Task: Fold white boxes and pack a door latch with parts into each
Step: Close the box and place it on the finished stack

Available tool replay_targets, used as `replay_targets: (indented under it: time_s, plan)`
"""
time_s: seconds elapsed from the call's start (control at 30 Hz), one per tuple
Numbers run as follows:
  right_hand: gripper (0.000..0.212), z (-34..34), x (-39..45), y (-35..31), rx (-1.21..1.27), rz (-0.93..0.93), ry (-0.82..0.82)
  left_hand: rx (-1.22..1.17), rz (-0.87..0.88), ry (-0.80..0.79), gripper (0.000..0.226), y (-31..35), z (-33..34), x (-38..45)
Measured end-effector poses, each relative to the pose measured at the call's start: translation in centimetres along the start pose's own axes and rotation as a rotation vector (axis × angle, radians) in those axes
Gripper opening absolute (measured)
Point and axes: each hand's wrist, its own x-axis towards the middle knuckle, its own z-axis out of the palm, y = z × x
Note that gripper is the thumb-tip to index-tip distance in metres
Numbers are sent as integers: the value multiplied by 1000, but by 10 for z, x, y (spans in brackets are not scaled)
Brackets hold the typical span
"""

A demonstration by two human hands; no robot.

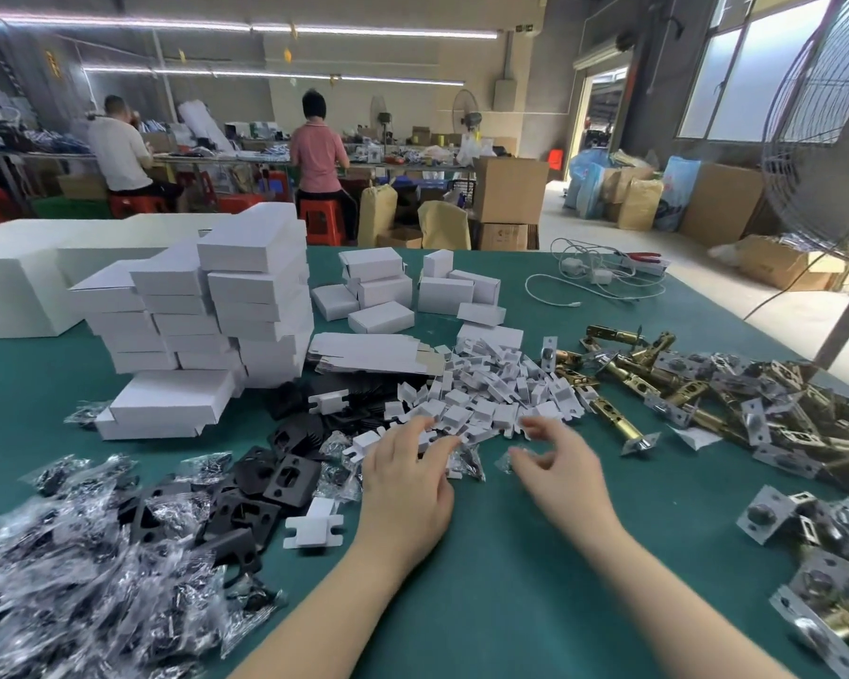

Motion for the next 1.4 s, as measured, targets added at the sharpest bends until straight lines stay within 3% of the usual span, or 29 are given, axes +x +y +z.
replay_targets:
  time_s: [0.13, 0.3, 0.43, 0.53, 0.7, 0.9, 1.0, 1.1, 1.2, 1.33, 1.4]
  plan:
    - [47, -67, 30, 18, -359, 2, 43, 3, 35, 78, 46, -5, -1, 1]
    - [51, -141, 49, 44, -767, 219, 55, -67, -24, 123, 39, -6, 1, 1]
    - [50, -174, 53, 57, -1010, 379, -34, -93, -90, 84, 37, -9, 2, 1]
    - [49, -178, 55, 62, -1111, 361, -46, -36, -140, -7, 42, -13, 5, 3]
    - [44, -145, 64, 40, -1045, 131, 17, 7, -119, -85, 38, -13, 11, 6]
    - [51, -53, 38, 9, -653, 35, -183, 40, -87, -114, 35, -16, 14, 6]
    - [53, -3, 16, 3, -559, 86, -227, -171, -55, 64, 27, -10, 1, 7]
    - [45, 26, -1, 6, -637, 30, -99, -306, -171, 201, 35, -16, -16, 32]
    - [41, 35, -8, 10, -616, -25, -3, -249, -342, 90, 44, -38, -30, 85]
    - [42, 36, -5, 15, -594, -60, -9, 126, -233, -60, 43, -70, -33, 141]
    - [42, 36, -3, 15, -607, -74, -32, 273, -189, -228, 56, -83, -25, 158]
